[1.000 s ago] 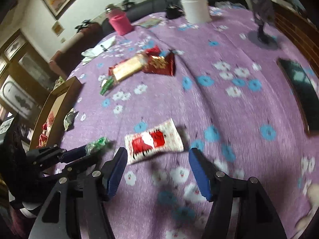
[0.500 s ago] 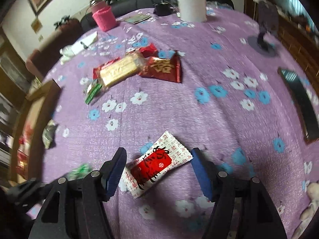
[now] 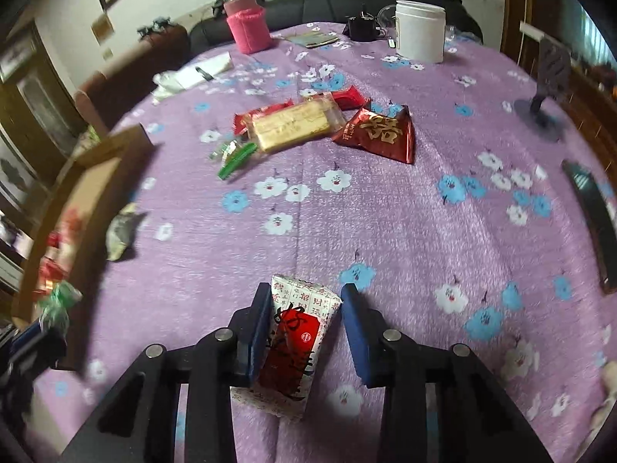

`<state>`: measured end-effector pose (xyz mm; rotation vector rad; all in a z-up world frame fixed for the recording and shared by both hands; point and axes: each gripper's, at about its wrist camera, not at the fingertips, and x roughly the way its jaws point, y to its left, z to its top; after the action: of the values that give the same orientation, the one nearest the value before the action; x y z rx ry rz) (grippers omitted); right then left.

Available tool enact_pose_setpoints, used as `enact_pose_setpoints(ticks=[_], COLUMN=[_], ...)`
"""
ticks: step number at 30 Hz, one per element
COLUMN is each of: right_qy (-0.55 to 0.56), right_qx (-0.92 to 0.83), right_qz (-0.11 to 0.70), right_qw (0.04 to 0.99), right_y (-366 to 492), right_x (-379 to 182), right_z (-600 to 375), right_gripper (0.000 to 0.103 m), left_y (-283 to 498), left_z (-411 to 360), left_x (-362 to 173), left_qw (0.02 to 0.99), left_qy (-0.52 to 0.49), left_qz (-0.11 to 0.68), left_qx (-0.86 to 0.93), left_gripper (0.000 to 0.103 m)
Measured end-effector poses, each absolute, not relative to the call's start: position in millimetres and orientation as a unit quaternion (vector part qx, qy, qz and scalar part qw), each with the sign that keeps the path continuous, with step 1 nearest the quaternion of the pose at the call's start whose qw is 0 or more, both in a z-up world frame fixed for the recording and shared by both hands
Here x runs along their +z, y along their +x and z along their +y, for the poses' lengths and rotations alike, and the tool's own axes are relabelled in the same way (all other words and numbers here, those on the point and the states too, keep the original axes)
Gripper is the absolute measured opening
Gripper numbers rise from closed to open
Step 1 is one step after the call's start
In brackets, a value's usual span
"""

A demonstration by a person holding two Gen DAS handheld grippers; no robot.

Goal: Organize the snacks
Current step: 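Carry both candies to the tray and open both tools to release them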

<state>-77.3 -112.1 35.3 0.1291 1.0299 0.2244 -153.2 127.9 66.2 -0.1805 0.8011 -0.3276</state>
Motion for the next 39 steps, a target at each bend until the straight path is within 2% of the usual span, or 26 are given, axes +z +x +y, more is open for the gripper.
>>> enact_pose_setpoints(ticks=[8, 18, 29, 39], right_qy=[0.100, 0.089, 0.023, -0.018], right_qx=[0.167, 0.251, 0.295, 0.287], right_qz=[0.453, 0.454, 0.464, 0.485], right_qw=[0.870, 0.851, 0.835, 0.826], right_y=[-92, -67, -26, 14], right_x=[77, 107, 98, 61], right_z=[-98, -11, 108, 158], right_gripper=[0.039, 0.040, 0.040, 0.041], left_y=[-157, -133, -66, -28], left_z=[198, 289, 334, 353], left_x=[83, 91, 61, 43], left_qw=[0.914, 0.909, 0.885, 0.873], left_qy=[-0.136, -0.179, -0.204, -0.216], left_qz=[0.366, 0.373, 0.417, 0.438], left_qx=[-0.110, -0.040, -0.014, -0.002], left_gripper=[0.018, 0.018, 0.018, 0.019])
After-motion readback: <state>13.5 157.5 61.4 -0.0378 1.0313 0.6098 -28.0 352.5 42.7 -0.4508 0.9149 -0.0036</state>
